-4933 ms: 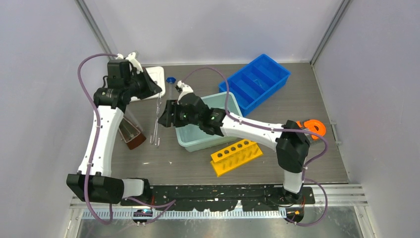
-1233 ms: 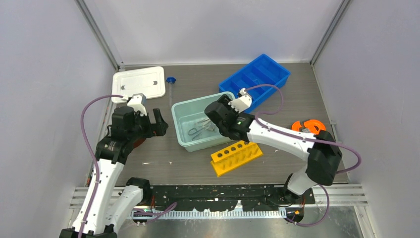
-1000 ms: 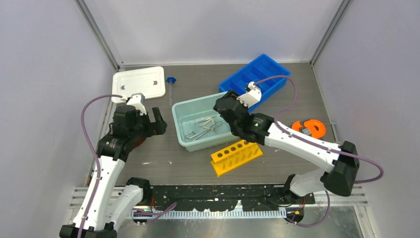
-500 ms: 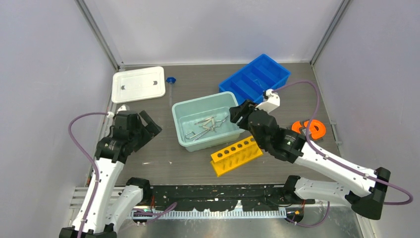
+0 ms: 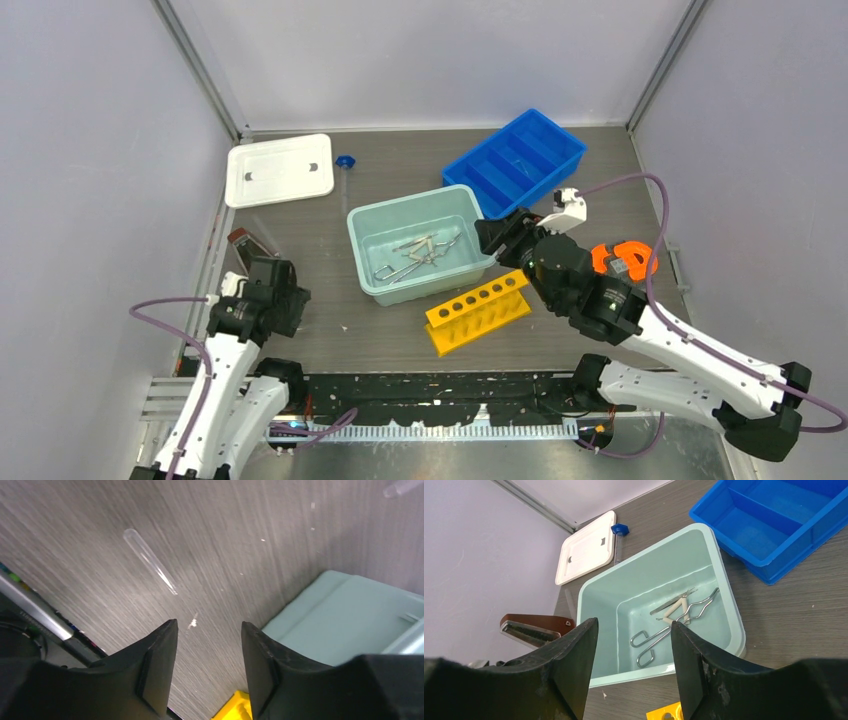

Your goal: Organize the chemistry lab equipment

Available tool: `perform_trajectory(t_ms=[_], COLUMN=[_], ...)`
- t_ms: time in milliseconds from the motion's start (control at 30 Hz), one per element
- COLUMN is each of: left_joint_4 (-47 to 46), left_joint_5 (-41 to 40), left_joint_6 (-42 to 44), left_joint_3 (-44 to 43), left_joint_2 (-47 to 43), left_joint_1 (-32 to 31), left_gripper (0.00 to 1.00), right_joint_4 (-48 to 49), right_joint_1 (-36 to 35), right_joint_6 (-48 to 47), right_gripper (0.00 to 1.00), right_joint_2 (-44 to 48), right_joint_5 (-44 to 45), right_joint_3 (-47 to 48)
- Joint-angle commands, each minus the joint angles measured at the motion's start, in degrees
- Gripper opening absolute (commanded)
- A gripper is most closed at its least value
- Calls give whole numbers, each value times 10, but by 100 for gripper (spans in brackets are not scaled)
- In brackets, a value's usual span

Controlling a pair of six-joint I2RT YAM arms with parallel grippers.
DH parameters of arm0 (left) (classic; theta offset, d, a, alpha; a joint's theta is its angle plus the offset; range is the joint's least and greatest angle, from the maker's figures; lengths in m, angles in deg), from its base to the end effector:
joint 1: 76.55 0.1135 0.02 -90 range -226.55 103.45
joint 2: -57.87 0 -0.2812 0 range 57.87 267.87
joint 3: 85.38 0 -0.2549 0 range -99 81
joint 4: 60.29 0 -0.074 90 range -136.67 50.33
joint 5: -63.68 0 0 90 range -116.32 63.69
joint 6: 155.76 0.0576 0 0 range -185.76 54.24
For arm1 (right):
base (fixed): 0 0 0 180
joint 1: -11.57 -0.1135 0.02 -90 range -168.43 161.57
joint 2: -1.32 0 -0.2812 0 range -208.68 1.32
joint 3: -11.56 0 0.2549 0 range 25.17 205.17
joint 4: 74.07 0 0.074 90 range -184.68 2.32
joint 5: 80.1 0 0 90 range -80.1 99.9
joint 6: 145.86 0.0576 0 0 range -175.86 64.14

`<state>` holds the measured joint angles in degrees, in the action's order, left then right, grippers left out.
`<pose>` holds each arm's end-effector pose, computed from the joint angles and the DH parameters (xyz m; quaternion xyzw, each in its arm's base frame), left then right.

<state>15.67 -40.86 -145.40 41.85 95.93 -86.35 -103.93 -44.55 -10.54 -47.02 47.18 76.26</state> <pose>0.1084 -0.0041 0.2378 -0.5758 0.7699 -0.0862 0.2612 0.1372 0.1418 0.3674 0.1270 0.7594 0.2952 0.5657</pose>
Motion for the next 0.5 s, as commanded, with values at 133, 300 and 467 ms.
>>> perform_trajectory(t_ms=[133, 300, 467], left_joint_4=[9, -12, -46], left_joint_5=[-60, -60, -64], left_joint_6=[-94, -105, -117], left_joint_3=[29, 53, 88], left_joint_2=[34, 71, 78], left_joint_1=[-1, -2, -1], left_gripper=[47, 43, 41], right_joint_4=[21, 23, 22], right_joint_1=[0, 0, 0], right_joint_6=[1, 5, 0], right_gripper=[62, 62, 62], right_joint_2=[46, 53, 52], right_joint_5=[-14, -12, -11], right_joint_3=[-11, -20, -17])
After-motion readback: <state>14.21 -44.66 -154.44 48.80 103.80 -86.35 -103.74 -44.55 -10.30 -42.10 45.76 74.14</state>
